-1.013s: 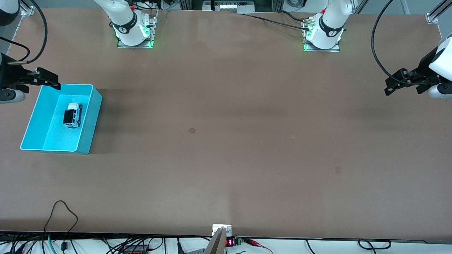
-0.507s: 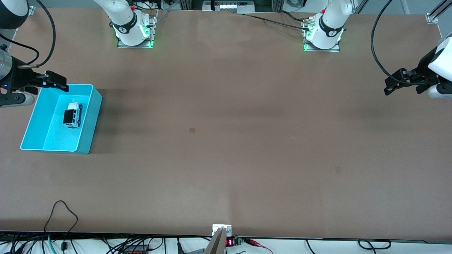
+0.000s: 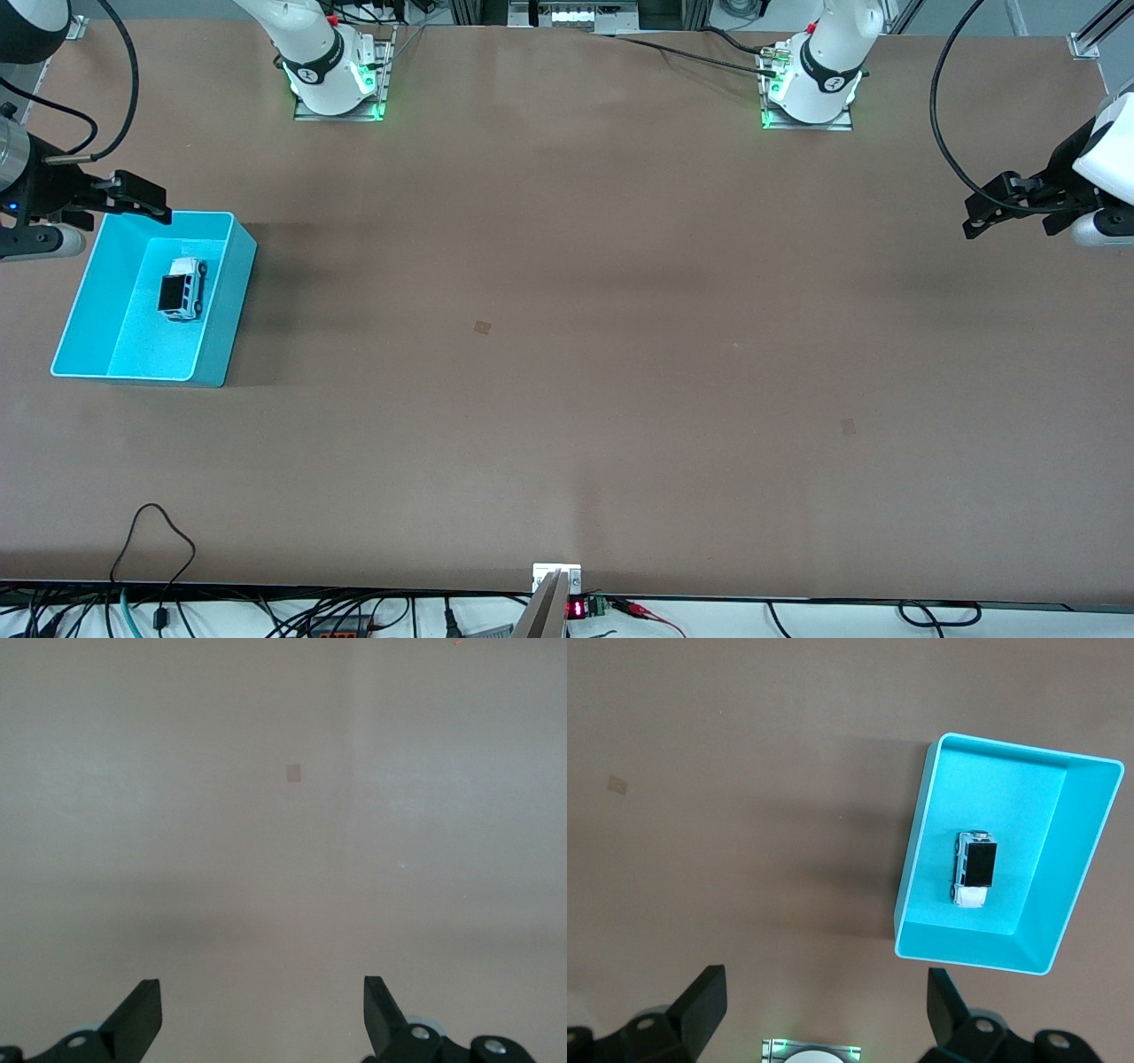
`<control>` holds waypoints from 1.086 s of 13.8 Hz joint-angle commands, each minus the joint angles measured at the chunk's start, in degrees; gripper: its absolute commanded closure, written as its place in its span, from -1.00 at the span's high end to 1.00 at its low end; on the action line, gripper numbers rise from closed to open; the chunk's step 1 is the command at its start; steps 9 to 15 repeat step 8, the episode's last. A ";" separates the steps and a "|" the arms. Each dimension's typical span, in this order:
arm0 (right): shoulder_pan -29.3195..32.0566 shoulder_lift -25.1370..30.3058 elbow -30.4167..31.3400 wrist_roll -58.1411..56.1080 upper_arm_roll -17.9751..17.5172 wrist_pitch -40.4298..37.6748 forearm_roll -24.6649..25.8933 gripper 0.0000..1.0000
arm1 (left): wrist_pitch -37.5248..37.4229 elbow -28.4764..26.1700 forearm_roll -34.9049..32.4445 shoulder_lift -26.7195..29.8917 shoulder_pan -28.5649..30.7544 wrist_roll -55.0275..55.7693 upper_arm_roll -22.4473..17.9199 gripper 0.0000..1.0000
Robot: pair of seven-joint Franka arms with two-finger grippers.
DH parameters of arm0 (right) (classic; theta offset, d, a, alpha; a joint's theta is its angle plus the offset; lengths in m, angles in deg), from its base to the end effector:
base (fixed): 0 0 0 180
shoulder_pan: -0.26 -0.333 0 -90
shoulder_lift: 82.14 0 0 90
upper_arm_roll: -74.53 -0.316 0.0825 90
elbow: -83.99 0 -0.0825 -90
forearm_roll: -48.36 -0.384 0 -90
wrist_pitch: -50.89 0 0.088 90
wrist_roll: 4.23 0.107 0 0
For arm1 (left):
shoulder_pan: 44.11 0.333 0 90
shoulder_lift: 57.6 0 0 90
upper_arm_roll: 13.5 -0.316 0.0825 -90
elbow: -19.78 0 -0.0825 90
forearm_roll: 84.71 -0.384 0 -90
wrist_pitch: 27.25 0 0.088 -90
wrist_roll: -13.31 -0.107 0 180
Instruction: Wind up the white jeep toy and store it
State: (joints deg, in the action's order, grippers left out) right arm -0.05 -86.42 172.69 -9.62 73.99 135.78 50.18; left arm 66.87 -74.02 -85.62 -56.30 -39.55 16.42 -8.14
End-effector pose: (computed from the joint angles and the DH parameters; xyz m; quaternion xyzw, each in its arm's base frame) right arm 0.5657 0.0046 0.5861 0.9959 0.0540 -0.0711 0.0127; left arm 0.5535 -0.0067 0.6120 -0.9997 -0.0197 -0.0144 0.0085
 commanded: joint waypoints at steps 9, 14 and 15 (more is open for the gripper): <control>-0.75 2.18 2.26 0.12 0.53 -0.16 0.64 1.00 | -1.49 0.11 1.45 0.37 1.24 -1.53 0.62 1.00; -0.75 2.18 2.26 0.12 0.53 -0.16 0.64 1.00 | -1.49 0.11 1.45 0.37 1.24 -1.53 0.62 1.00; -0.75 2.18 2.26 0.12 0.53 -0.16 0.64 1.00 | -1.49 0.11 1.45 0.37 1.24 -1.53 0.62 1.00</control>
